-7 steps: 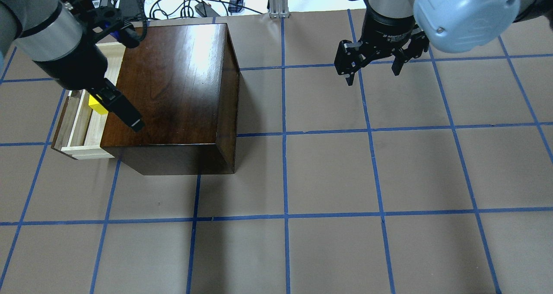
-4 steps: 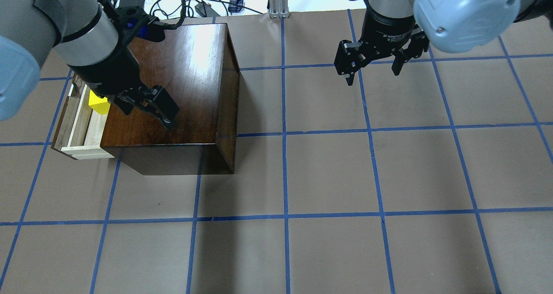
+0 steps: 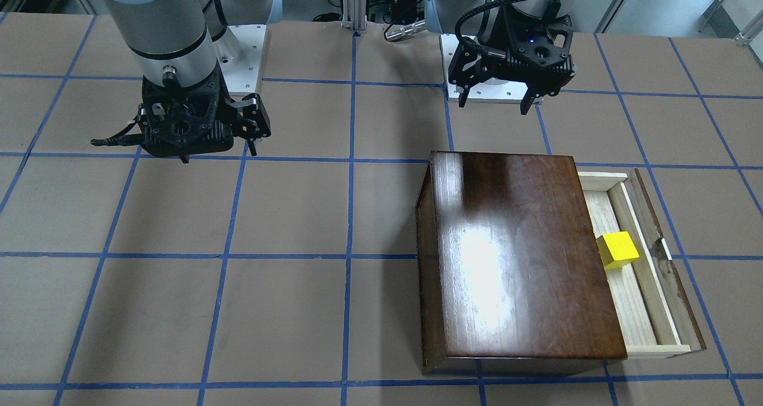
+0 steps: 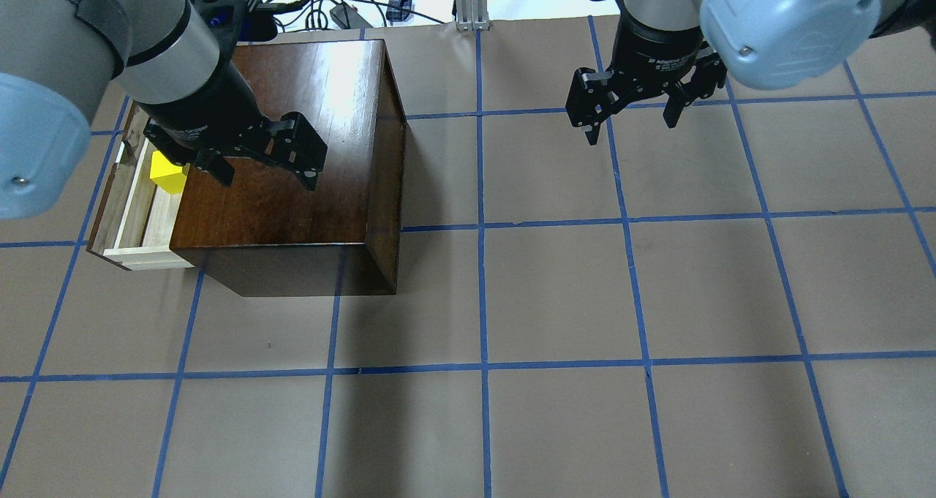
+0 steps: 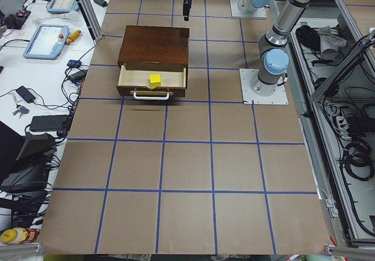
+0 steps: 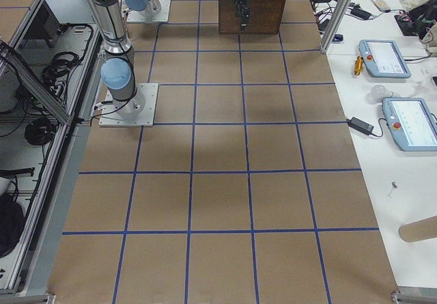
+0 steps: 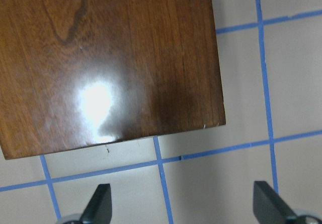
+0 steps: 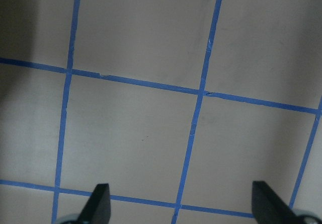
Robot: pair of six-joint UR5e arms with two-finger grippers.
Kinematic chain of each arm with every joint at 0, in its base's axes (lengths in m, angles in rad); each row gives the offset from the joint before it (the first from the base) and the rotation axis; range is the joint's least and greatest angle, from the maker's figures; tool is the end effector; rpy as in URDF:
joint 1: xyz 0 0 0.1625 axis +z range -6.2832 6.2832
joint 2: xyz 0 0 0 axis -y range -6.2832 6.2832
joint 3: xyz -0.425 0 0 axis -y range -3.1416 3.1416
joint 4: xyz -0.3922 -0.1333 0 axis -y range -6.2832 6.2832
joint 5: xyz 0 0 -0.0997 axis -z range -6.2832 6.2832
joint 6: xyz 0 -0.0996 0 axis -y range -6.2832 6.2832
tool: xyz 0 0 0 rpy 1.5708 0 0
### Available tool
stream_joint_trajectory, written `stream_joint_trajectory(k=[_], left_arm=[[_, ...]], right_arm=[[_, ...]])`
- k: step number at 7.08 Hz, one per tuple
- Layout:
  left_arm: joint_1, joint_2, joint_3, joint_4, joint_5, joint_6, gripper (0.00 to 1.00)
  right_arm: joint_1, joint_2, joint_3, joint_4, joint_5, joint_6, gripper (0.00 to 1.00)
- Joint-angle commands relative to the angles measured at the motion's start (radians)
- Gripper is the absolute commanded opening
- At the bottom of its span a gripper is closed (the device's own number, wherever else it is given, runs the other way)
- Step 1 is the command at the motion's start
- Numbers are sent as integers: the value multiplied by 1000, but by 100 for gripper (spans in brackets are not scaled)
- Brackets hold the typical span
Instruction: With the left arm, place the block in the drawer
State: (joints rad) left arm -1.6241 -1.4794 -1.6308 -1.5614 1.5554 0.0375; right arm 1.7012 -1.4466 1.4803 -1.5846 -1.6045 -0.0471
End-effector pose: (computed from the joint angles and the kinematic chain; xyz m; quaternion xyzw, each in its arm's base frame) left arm -0.1590 -0.4491 0.5026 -0.0455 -0.9987 0.0203 0.0079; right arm 0.1994 -0.5208 0.4695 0.0888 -0.9959 -0.0092 0.0172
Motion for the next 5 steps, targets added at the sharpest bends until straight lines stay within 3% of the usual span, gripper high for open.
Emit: stream_joint_trajectory(k=[1,5], left_arm=[[15,-1,-3,46,2,-44,100],[41,1,-1,46,-1,-39,100]], right_arm=[[0,0,0,0,0,0,100],[0,0,0,0,0,1,100]])
